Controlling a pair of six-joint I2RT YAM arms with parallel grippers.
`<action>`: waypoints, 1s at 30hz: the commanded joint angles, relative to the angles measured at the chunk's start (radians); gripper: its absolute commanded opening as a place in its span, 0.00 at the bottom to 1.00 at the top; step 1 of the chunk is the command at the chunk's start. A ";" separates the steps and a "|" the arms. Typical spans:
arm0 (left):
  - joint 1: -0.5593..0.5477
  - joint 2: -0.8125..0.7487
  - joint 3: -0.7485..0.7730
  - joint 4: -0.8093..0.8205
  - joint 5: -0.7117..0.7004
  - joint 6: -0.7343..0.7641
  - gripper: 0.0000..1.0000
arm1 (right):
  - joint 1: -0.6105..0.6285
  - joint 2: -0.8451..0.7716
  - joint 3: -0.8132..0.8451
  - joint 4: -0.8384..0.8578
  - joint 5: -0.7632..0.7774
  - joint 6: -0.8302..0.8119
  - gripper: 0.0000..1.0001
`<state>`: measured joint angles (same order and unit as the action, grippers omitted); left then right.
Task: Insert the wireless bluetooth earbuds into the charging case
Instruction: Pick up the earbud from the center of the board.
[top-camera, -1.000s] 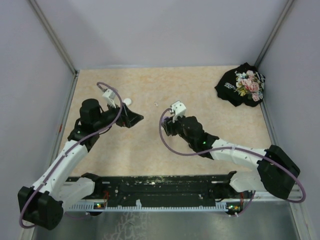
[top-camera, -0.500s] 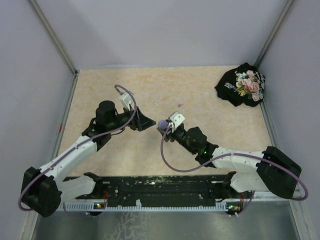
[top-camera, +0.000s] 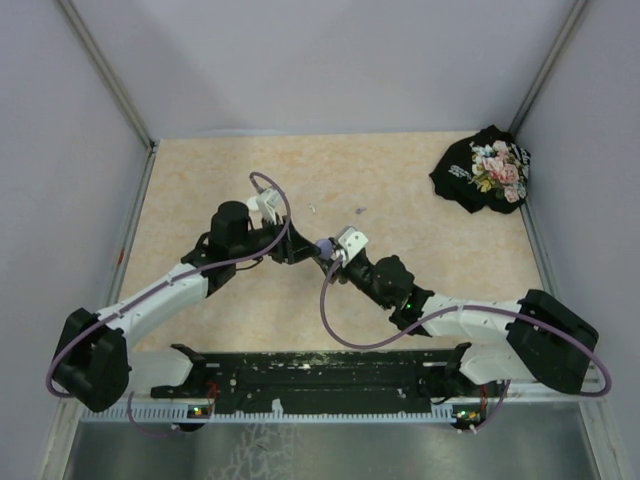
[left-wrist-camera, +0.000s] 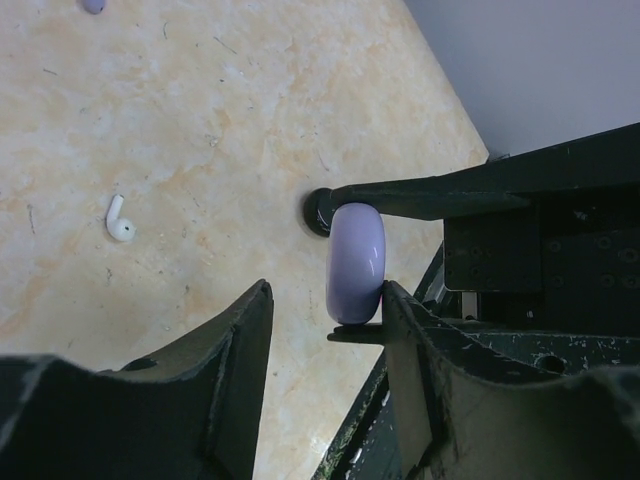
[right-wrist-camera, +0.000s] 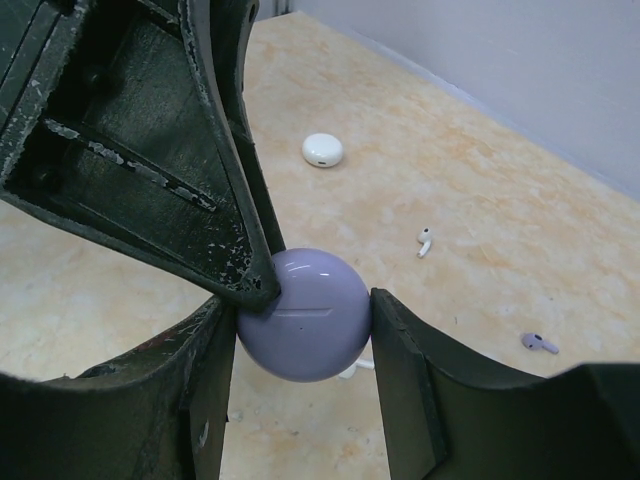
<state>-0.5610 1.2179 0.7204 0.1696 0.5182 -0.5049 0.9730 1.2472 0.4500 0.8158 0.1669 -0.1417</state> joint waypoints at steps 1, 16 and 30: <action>-0.008 0.024 0.034 0.060 0.016 0.008 0.51 | 0.016 0.007 0.008 0.089 -0.028 -0.020 0.42; -0.008 0.008 0.046 0.045 0.047 0.100 0.08 | 0.018 -0.028 0.035 -0.021 -0.095 -0.024 0.56; -0.007 -0.097 0.165 -0.281 0.069 0.406 0.00 | -0.216 -0.192 0.089 -0.274 -0.630 0.161 0.71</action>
<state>-0.5686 1.1618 0.8349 -0.0067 0.5507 -0.2276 0.8165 1.0981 0.5053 0.5480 -0.2317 -0.0719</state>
